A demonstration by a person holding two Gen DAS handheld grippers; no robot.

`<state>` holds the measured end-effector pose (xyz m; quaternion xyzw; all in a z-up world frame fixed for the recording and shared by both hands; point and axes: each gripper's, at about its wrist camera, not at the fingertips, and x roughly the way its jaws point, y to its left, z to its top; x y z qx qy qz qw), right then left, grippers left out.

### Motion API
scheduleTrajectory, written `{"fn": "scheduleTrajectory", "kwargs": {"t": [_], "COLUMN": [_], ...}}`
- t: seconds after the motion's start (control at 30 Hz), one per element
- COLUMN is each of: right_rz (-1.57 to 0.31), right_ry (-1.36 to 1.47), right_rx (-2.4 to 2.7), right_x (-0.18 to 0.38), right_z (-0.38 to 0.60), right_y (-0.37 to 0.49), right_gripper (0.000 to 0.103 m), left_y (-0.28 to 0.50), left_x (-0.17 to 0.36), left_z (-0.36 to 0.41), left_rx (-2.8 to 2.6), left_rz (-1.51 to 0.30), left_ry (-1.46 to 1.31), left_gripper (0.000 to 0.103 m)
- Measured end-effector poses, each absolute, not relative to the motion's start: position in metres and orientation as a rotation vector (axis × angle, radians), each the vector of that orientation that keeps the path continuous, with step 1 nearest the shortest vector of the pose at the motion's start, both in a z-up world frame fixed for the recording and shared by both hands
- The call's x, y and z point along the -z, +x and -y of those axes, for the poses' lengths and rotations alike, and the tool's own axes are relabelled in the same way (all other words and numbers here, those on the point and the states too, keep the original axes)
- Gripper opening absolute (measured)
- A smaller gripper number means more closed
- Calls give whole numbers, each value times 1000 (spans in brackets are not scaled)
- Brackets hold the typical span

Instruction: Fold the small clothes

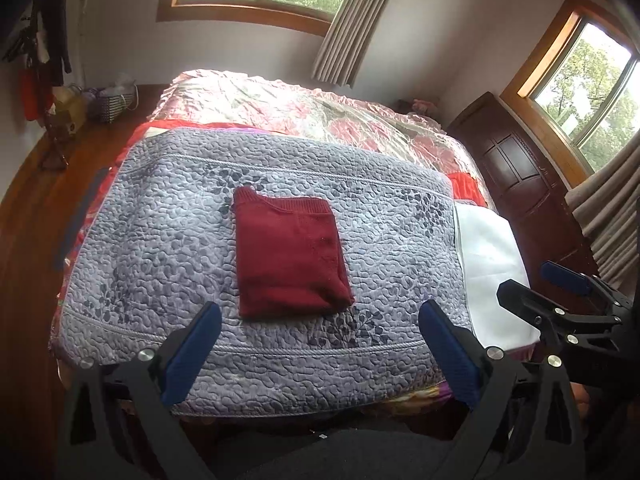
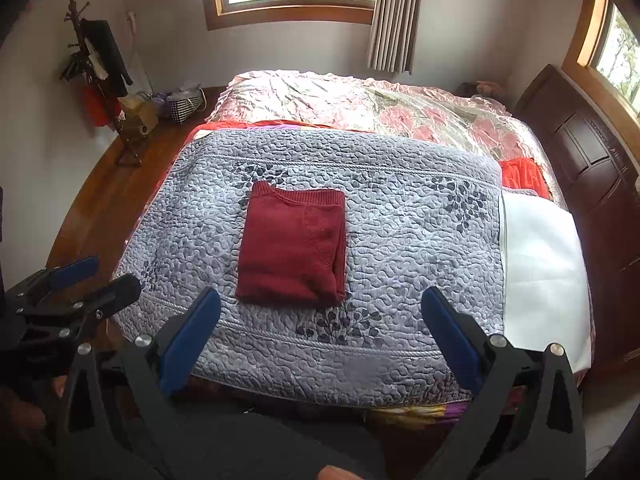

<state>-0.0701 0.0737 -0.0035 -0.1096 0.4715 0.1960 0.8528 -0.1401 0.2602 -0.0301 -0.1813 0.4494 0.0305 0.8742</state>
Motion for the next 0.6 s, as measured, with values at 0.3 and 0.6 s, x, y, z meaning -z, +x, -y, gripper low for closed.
{"fn": "scheduleTrajectory", "kwargs": {"t": [0.3,0.6], "right_rz": [-995,-985], "right_ry": [-231,-256], "right_rx": [-432,-440], "right_x": [7,8], "right_z": [-76,-84], "right_y": [-81,-83], "right_gripper": [100,100], "left_y": [-153,-159], "left_x": [30,23], "left_z": [-255,-257], "left_rx": [-67,-82], "left_rz": [-947,-919], "left_ry": [-364,-357], "left_gripper": [99,99]}}
